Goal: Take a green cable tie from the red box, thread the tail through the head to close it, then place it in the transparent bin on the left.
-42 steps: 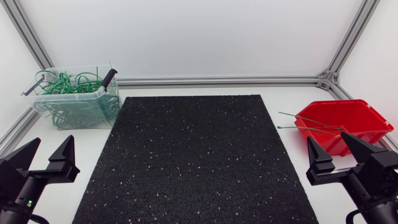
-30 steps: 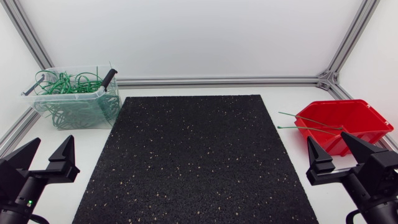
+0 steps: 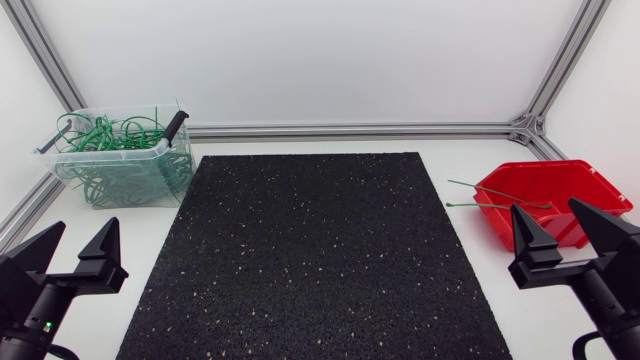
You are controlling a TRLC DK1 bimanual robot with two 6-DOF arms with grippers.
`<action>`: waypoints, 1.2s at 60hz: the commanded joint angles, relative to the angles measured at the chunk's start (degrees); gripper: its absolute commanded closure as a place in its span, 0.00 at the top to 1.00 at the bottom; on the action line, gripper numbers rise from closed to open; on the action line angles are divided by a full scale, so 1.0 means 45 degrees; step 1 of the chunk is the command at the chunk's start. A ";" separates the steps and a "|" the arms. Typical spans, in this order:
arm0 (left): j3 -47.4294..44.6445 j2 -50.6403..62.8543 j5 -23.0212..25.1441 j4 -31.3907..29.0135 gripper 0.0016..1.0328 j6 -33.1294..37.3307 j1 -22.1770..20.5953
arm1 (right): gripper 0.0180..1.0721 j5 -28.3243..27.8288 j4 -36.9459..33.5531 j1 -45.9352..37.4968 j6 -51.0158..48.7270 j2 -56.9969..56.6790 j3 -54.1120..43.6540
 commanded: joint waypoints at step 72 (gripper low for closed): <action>-0.0542 -0.0091 -0.0006 -0.0137 0.96 -0.0094 -0.0031 | 0.95 -0.3454 -0.6662 -0.2870 -0.1673 1.3152 1.3014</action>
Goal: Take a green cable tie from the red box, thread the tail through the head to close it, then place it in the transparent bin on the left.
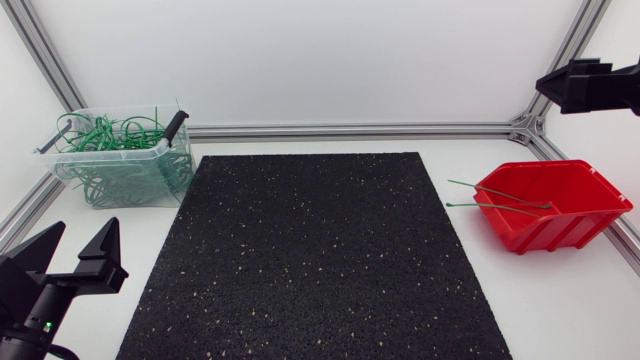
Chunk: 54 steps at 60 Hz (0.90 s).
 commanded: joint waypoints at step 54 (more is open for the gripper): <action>-0.0542 -0.0071 -0.0006 -0.0137 0.96 -0.0094 -0.0051 | 0.87 0.3612 0.0026 0.1390 -1.1691 0.5228 -0.2766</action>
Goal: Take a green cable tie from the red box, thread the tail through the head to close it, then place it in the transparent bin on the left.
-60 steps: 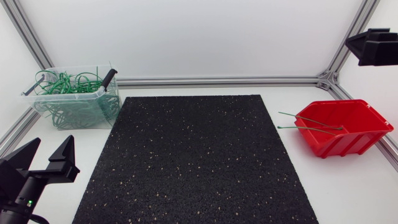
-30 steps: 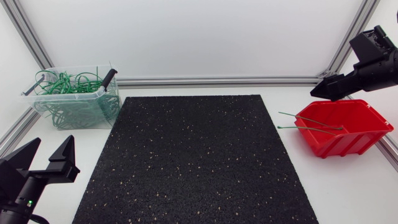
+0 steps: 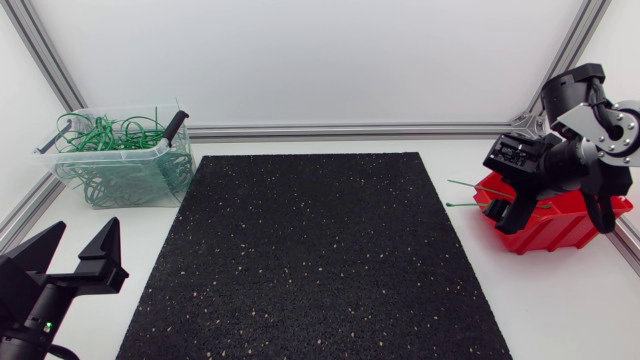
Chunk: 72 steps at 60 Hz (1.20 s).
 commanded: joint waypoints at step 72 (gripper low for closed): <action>-0.0542 -0.0071 -0.0006 -0.0118 0.96 -0.0094 -0.0017 | 0.25 -0.1102 0.9008 -0.0893 -0.5947 0.1104 -0.4754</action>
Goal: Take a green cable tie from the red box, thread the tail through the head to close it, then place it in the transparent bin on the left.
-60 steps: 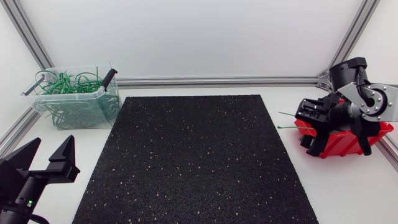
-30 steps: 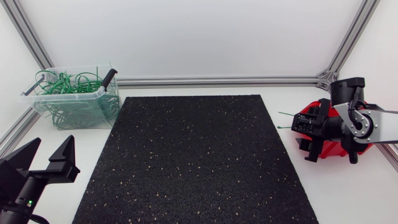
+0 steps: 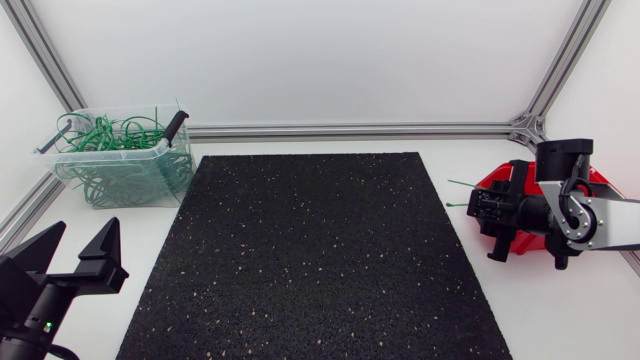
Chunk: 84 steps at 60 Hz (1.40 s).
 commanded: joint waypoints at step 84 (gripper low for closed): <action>-0.0542 -0.0091 -0.0006 -0.0118 0.96 -0.0089 -0.0036 | 0.72 -0.2392 -0.2737 -0.1576 -0.1581 -0.2631 -0.0418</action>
